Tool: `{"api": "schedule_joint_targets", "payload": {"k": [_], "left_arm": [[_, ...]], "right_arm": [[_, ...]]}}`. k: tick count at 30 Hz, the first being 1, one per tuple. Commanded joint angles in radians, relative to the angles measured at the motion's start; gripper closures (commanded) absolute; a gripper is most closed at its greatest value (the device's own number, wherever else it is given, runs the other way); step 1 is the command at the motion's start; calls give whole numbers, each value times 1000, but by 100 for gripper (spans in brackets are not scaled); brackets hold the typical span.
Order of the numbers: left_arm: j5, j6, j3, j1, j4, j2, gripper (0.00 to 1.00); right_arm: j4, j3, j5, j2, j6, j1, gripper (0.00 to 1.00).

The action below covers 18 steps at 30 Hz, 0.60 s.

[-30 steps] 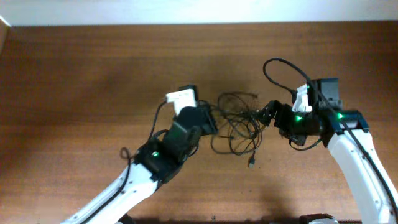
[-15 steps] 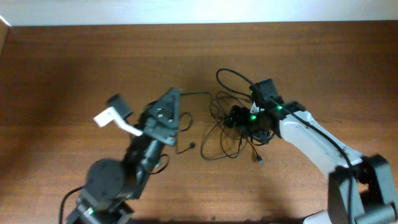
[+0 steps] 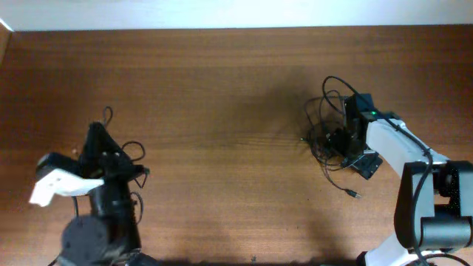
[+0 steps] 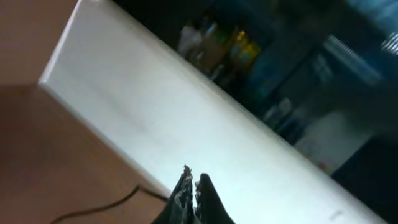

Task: Untangle cables
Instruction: 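Carry the separated cable to the far left and release it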

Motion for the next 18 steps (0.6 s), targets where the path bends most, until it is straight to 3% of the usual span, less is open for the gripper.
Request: {"api": "schedule_joint_targets", "payload": {"k": [1, 3, 6, 8, 9, 11, 14, 16, 18], "left_arm": [[28, -18, -2, 5, -53, 116, 98], [61, -103, -2, 5, 3, 215, 97], [61, -101, -2, 87, 130, 365, 91], [137, -101, -1, 252, 118, 439, 89], [285, -101, -1, 417, 81, 477, 91], [441, -101, -1, 610, 50, 504, 96], [597, -102, -1, 852, 22, 513, 100], [628, -103, 6, 933, -19, 502, 100], [557, -101, 42, 995, -100, 457, 100]], "right_arm": [[-12, -10, -14, 12, -53, 8, 1], [-12, -10, -14, 12, -53, 21, 1], [-13, -10, -15, 12, -53, 30, 1], [-20, -10, -18, 12, -53, 34, 1], [-23, -10, -21, 12, -53, 34, 1], [-23, -10, -22, 12, -53, 34, 1], [-23, -10, -27, 12, -53, 34, 1], [-23, -10, -37, 12, -53, 34, 1], [-23, -10, -37, 12, -53, 34, 1]]}}
